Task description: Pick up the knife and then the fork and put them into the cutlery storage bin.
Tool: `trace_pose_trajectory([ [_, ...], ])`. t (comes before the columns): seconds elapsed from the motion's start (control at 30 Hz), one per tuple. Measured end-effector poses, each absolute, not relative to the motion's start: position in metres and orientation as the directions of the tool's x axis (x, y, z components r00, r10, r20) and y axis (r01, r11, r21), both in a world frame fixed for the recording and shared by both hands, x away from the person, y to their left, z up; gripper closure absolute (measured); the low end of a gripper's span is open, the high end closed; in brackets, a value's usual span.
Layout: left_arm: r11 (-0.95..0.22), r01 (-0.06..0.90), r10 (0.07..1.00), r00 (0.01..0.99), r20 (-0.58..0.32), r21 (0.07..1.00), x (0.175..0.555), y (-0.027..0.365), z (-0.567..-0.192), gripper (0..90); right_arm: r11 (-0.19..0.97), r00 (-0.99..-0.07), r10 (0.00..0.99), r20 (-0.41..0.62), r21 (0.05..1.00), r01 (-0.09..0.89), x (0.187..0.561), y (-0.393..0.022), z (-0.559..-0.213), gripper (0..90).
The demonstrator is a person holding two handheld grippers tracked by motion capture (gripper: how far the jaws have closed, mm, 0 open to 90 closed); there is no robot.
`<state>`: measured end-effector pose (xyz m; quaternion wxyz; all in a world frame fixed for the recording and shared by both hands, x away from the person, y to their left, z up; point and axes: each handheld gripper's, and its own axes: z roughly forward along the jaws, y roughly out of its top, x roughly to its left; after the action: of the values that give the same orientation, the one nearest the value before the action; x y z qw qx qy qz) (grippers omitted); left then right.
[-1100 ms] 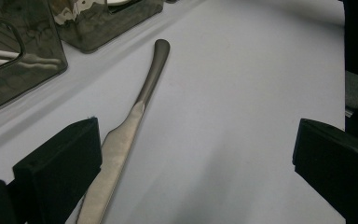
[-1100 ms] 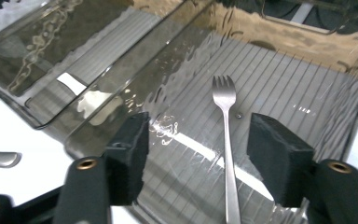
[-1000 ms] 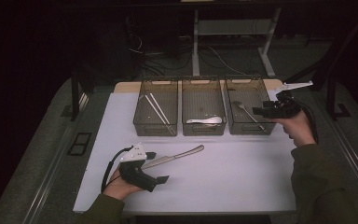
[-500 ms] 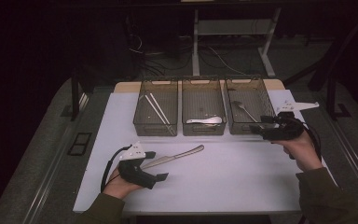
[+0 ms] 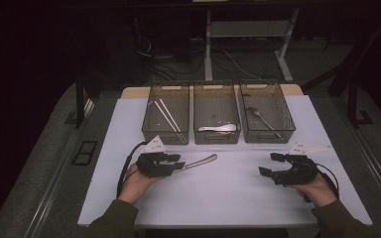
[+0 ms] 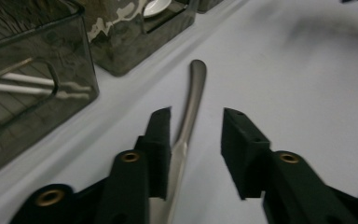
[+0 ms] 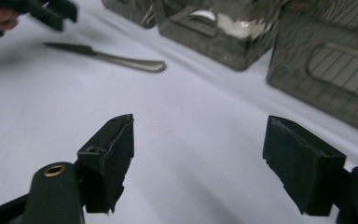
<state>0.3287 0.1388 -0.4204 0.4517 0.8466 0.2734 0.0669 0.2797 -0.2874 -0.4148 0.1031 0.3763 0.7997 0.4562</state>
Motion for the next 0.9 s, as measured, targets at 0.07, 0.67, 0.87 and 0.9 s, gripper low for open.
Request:
trace_pose_trajectory([
  [0.07, -0.453, 0.411, 0.52, 0.843, -0.14, 0.791, 0.338, 0.131, -0.422, 73.6, 0.308, -0.696, 0.697, 0.174, 0.803, 0.51, 0.276, -0.287, -0.418, 23.5],
  [0.67, -0.613, 0.4, 0.464, 0.88, -0.1, 0.681, 0.378, 0.074, -0.447, 88.8, 0.306, -0.698, 0.692, 0.186, 0.799, 0.517, 0.274, -0.288, -0.423, 23.5],
  [0.87, -0.641, 0.373, 0.407, 0.906, -0.116, 0.67, 0.373, 0.071, -0.446, 88.8, 0.311, -0.701, 0.689, 0.184, 0.798, 0.516, 0.274, -0.287, -0.423, 23.5],
  [0.9, -0.64, 0.375, 0.401, 0.908, -0.125, 0.671, 0.371, 0.07, -0.446, 88.8, 0.309, -0.7, 0.689, 0.185, 0.799, 0.516, 0.274, -0.287, -0.423, 23.5],
])
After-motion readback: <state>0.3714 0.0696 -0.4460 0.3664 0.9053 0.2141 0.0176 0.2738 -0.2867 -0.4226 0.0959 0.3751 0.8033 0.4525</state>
